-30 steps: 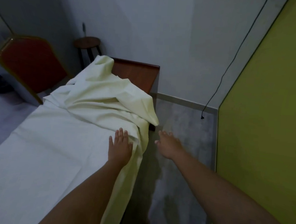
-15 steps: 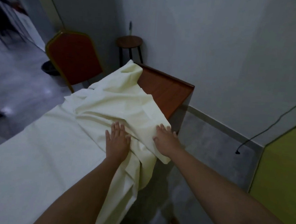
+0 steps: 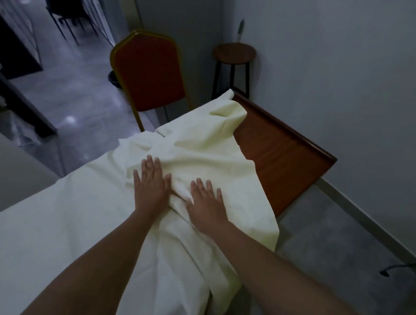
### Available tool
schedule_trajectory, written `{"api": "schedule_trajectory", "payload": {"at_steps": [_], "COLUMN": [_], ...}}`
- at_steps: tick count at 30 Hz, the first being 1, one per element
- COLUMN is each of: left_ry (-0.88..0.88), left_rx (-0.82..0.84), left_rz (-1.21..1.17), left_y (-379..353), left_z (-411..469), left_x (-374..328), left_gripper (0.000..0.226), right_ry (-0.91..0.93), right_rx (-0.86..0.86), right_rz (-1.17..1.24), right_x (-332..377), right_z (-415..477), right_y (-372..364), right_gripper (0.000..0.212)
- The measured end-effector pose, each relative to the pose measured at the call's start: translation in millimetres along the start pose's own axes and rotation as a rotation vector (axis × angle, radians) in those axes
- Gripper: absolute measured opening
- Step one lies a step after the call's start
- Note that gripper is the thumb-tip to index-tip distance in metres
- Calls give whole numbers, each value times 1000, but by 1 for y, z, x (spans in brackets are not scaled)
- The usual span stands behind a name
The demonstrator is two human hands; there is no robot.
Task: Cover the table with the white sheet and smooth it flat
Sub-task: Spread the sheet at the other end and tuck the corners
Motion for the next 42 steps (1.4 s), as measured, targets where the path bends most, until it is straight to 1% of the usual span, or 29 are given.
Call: {"api": "schedule_trajectory", "payload": {"at_steps": [3,8,10,13,16,18,22,24,27,29,32,34,36,38,40,42], "left_ry": [-10,-63,-101,-243,-342,-348,-303,-253,-203,-188,-120,-45,36,95,81,47], "left_rx": [39,113,127,136,159,173,180,173,158,127,78,58,99,196,283,331], "left_rz": [43,21,-7,25,77,93,84,83,49,13,-80,-132,-157,-163,-112,-72], "left_y": [-7,-23,-28,-36,-45,-54,-70,-75,-76,-73,-65,-57,-53,-52,-53,-53], "left_z": [25,47,54,57,62,64,66,69,73,74,79,87,98,112,126,142], "left_x": [-7,-37,-60,-105,-150,-176,-219,-231,-236,-233,-224,-213,-193,-172,-158,-155], "left_gripper": [60,61,61,62,76,80,78,78,76,74,69,65,61,60,63,66], "right_ry": [-2,-62,-120,-242,-390,-449,-452,-437,-408,-325,-178,-144,-135,-124,-112,-139], "right_rx": [14,17,18,-15,-53,-50,-7,18,63,85,97,50,-80,-158,-136,-78], "right_rz": [-128,-160,-149,-131,-194,-259,-318,-287,-101,31,185,254,224,124,30,-18], "right_x": [-30,-83,-113,-171,-233,-267,-307,-313,-308,-291,-253,-231,-216,-205,-196,-194], "right_z": [14,27,30,24,8,-4,-16,-15,-7,3,26,43,57,70,85,101], "right_y": [-5,20,37,64,93,109,130,135,140,144,144,143,144,144,143,141], "right_gripper": [56,56,56,56,56,56,56,56,62,67,65,64,65,67,66,65]}}
Point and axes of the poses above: each hand's wrist, its own z-axis towards the middle knuckle, its own y-axis out of the back of the hand, x = y × z, the point moved 2 cm from there along z, towards the middle knuckle, and after that the axes turned 11 degrees about x, right-handed, at the moved point
